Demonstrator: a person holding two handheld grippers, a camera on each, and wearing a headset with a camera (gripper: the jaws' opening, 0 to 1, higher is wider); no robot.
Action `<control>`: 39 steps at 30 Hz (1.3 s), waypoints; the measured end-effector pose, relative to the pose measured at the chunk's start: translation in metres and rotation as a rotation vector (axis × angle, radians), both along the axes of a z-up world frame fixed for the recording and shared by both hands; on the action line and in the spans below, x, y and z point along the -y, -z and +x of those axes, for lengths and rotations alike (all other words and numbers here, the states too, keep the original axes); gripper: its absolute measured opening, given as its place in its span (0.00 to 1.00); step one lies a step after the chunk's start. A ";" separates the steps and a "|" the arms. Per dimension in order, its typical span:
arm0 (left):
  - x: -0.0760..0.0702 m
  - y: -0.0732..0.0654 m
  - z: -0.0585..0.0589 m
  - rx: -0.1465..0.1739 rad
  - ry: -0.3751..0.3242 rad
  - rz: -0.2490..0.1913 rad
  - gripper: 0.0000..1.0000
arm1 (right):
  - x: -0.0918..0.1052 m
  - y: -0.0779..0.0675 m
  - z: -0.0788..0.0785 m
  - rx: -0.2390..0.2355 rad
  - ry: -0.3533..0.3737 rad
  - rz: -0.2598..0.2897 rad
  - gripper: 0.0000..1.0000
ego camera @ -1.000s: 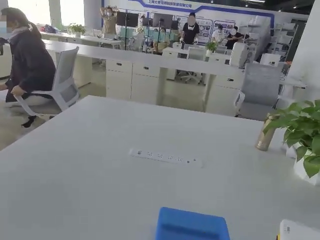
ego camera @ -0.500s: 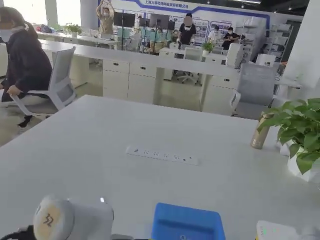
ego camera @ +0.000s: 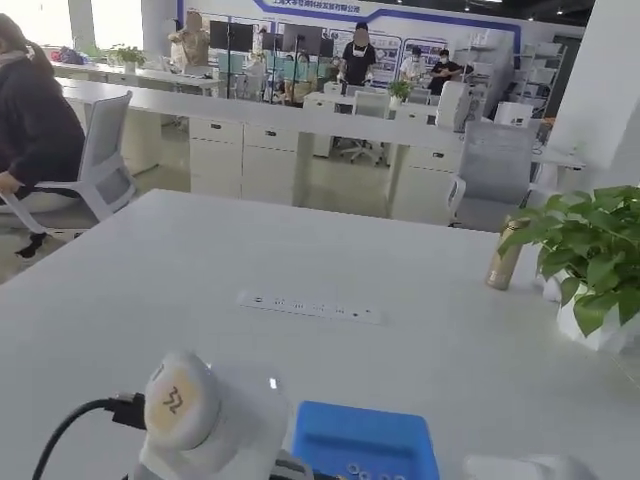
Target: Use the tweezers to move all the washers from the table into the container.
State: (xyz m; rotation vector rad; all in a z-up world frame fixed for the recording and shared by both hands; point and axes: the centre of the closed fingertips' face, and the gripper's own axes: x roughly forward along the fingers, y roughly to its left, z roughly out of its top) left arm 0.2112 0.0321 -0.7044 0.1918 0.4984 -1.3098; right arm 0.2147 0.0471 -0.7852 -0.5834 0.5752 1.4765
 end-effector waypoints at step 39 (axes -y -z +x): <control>-0.034 0.099 0.007 0.026 0.124 0.445 0.00 | 0.008 0.052 0.014 -0.025 0.209 0.017 0.22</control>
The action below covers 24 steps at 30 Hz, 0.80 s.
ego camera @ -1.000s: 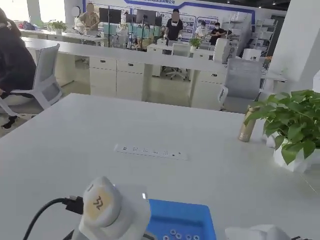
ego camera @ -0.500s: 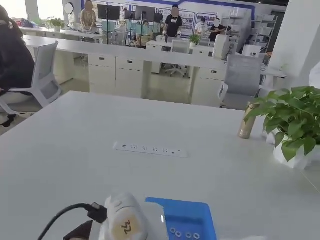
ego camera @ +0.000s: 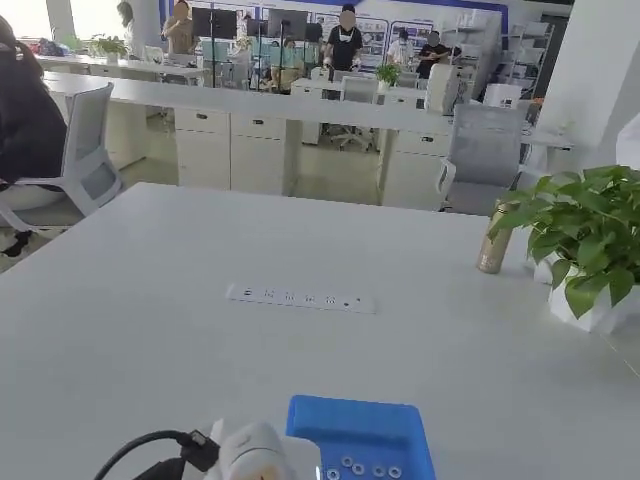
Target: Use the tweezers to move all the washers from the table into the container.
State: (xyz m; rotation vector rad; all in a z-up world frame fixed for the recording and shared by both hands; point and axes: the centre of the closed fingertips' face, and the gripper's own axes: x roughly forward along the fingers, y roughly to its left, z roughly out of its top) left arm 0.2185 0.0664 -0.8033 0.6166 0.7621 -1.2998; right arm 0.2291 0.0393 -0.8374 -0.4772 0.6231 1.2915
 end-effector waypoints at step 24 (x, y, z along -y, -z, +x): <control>-0.008 0.040 -0.004 -0.065 0.023 0.173 0.00 | 0.090 -0.088 0.009 0.144 0.576 0.241 0.56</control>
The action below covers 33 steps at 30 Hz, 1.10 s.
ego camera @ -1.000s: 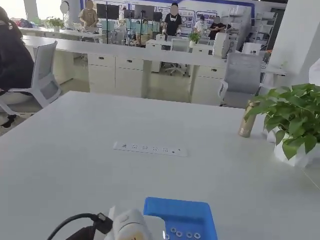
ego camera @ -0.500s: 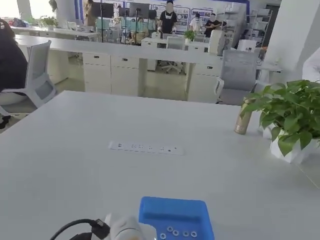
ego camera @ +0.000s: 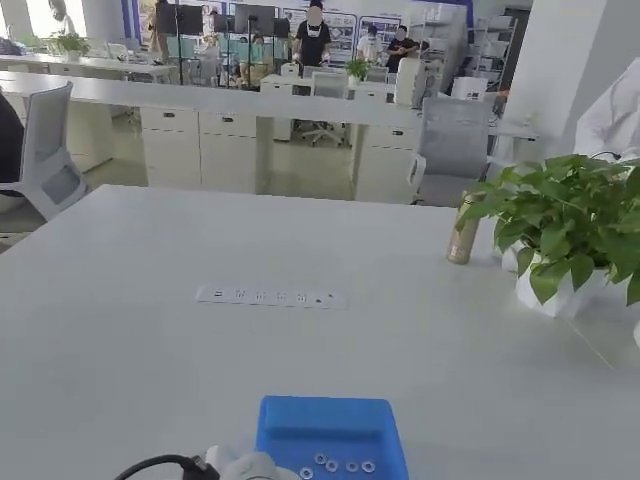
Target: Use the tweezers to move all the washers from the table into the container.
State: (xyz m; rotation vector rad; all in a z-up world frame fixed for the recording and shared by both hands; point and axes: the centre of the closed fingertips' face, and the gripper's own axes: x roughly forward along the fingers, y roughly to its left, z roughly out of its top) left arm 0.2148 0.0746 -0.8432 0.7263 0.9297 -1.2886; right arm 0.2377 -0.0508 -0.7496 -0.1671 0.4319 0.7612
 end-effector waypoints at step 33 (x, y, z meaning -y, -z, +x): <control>-0.025 -0.022 0.001 0.041 -0.342 -0.179 0.28 | 0.033 -0.025 0.018 0.083 0.135 0.079 0.62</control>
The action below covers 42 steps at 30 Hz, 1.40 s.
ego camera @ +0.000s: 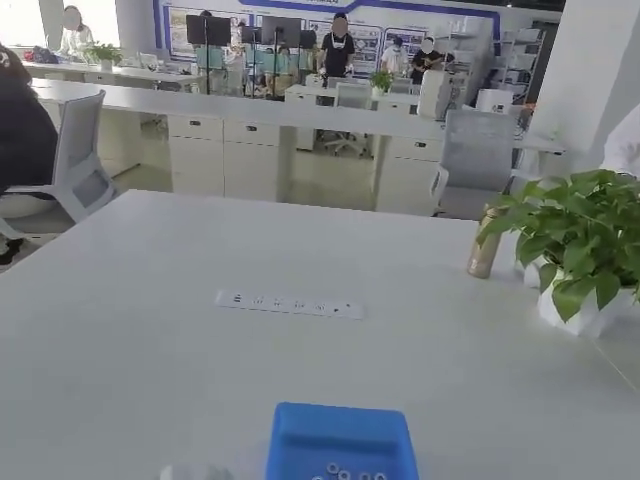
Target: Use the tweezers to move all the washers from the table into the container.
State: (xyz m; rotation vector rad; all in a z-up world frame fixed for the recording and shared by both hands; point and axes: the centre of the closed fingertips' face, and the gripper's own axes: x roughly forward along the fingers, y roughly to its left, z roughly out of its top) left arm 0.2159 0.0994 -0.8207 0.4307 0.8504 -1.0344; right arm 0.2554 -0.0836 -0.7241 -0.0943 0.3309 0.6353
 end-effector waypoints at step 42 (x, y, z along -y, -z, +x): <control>-0.052 -0.151 0.023 0.517 -0.633 -0.629 0.99 | 0.038 -0.069 0.013 0.230 0.158 0.241 0.99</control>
